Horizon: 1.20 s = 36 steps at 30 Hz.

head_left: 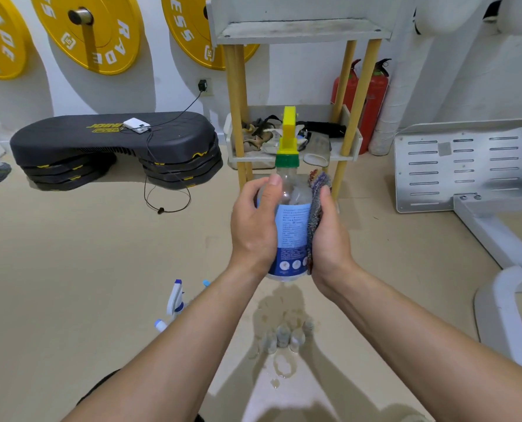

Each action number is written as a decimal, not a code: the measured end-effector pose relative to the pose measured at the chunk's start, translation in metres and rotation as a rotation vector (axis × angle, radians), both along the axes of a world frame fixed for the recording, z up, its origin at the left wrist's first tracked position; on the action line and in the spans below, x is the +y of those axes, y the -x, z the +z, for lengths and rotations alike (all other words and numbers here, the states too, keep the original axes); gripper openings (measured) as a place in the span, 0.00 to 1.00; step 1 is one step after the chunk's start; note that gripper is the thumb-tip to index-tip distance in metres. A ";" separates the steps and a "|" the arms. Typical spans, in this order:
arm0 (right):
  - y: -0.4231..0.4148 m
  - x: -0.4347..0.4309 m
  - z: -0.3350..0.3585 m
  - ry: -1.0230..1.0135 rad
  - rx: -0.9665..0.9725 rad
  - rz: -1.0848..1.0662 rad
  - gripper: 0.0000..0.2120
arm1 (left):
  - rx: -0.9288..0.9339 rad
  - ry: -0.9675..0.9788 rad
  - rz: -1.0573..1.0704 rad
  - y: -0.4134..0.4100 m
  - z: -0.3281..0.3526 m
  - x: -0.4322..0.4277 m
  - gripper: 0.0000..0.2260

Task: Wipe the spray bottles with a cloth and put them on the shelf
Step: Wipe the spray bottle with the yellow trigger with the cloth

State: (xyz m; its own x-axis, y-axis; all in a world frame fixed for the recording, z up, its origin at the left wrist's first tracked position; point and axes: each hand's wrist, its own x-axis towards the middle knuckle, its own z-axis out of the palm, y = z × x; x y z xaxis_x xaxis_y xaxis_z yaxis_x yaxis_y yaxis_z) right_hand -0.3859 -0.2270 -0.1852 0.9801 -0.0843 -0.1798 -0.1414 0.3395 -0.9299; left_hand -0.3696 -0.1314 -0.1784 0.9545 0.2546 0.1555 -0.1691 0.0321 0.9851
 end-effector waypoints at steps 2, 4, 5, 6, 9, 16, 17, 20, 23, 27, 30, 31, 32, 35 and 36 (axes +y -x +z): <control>0.005 0.006 -0.002 0.095 0.007 0.008 0.22 | -0.004 0.035 0.024 -0.003 0.003 0.005 0.20; 0.013 0.012 -0.008 0.225 -0.041 0.007 0.19 | 0.036 0.077 0.049 -0.005 0.005 0.009 0.17; 0.016 0.015 -0.013 0.270 -0.103 -0.003 0.17 | 0.066 0.102 0.048 -0.006 0.004 0.011 0.17; 0.019 0.018 -0.018 0.315 -0.183 -0.005 0.15 | 0.097 0.136 0.039 -0.006 0.004 0.012 0.16; 0.020 0.017 -0.019 0.475 -0.361 -0.002 0.12 | 0.145 0.184 0.002 -0.004 0.003 0.011 0.16; 0.008 0.011 -0.002 0.212 0.035 -0.021 0.19 | 0.195 0.267 0.096 -0.004 0.006 0.007 0.15; 0.010 0.013 -0.002 0.201 0.079 -0.024 0.19 | 0.200 0.311 0.133 -0.006 0.006 0.010 0.15; 0.012 0.019 -0.003 0.095 0.128 -0.035 0.22 | 0.188 0.407 0.160 -0.012 0.003 0.019 0.18; 0.011 0.025 0.000 -0.083 0.175 -0.100 0.23 | 0.157 0.429 0.160 -0.013 0.003 0.017 0.28; 0.014 0.034 0.001 -0.306 0.276 -0.153 0.19 | 0.100 0.335 0.267 -0.016 0.000 0.012 0.27; 0.016 0.033 0.002 -0.379 0.332 -0.141 0.18 | 0.060 0.225 0.289 -0.018 -0.004 0.011 0.26; 0.018 0.032 0.003 -0.390 0.348 -0.116 0.18 | 0.039 0.186 0.279 -0.019 -0.005 0.012 0.23; 0.020 0.030 0.004 -0.396 0.369 -0.090 0.18 | 0.018 0.151 0.266 -0.019 -0.005 0.013 0.22; 0.023 0.021 0.005 -0.330 0.435 0.008 0.16 | -0.033 0.094 0.236 -0.024 -0.007 0.018 0.18; 0.022 0.018 0.006 -0.293 0.451 0.035 0.16 | -0.040 0.085 0.230 -0.024 -0.008 0.019 0.17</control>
State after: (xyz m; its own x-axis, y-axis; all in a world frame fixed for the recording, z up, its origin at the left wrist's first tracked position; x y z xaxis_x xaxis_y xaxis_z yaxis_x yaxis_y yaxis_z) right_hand -0.4082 -0.2095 -0.1794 0.8016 0.0640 -0.5945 -0.5205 0.5638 -0.6412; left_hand -0.3451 -0.1121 -0.1866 0.8635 0.4780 0.1612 -0.2205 0.0704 0.9728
